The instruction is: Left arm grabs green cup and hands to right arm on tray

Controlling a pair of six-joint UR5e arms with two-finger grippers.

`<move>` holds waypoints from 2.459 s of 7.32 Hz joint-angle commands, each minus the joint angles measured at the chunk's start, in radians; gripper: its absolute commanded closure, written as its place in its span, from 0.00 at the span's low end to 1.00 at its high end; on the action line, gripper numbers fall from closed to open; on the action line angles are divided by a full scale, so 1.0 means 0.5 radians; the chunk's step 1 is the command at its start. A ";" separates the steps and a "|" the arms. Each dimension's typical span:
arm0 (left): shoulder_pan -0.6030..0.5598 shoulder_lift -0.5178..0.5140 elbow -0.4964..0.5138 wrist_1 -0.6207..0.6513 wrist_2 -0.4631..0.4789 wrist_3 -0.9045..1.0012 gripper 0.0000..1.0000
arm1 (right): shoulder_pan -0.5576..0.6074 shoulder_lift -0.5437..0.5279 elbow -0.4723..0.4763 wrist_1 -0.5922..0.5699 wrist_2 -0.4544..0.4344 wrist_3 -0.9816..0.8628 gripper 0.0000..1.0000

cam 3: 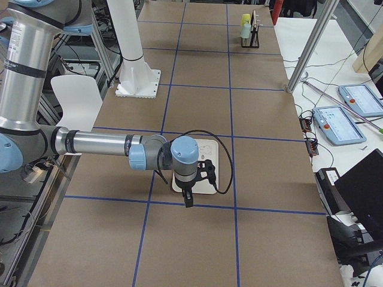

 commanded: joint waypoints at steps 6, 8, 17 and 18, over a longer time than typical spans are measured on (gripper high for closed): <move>0.011 -0.229 0.037 -0.122 0.013 -0.022 0.00 | -0.002 0.057 0.004 0.009 -0.003 0.012 0.00; 0.011 -0.523 0.132 -0.276 0.004 -0.028 0.00 | -0.002 0.152 0.010 0.071 0.021 0.046 0.00; 0.584 -1.150 0.334 -0.393 0.157 -0.754 0.00 | -0.400 0.740 0.059 0.325 0.083 0.649 0.00; 0.603 -1.287 0.502 -0.393 0.182 -0.758 0.00 | -0.455 0.760 0.059 0.328 0.083 0.714 0.00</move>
